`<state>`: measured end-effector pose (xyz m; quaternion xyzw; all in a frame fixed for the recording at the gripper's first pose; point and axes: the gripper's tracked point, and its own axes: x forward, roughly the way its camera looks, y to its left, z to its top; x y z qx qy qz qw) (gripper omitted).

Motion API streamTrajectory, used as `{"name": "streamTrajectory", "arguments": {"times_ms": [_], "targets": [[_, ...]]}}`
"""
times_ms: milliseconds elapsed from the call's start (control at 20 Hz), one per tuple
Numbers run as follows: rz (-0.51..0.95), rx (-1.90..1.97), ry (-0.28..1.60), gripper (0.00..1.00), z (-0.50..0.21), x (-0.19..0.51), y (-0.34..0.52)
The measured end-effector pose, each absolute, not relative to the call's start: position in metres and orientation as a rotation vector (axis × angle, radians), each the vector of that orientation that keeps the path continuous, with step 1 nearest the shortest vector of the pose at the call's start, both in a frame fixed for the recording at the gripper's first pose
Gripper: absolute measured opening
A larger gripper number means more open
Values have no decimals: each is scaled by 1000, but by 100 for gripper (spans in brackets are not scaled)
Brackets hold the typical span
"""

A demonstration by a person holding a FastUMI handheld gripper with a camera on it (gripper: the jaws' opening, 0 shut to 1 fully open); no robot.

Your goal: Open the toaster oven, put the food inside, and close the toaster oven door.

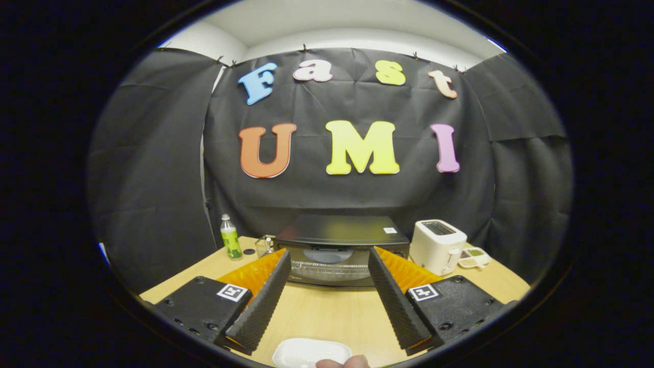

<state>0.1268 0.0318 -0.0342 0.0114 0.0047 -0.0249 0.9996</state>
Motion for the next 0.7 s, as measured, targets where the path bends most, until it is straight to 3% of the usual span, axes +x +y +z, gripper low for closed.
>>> {"name": "streamTrajectory", "arguments": {"times_ms": [700], "targets": [[-64,20,-47,100,-36,18,22]]}}
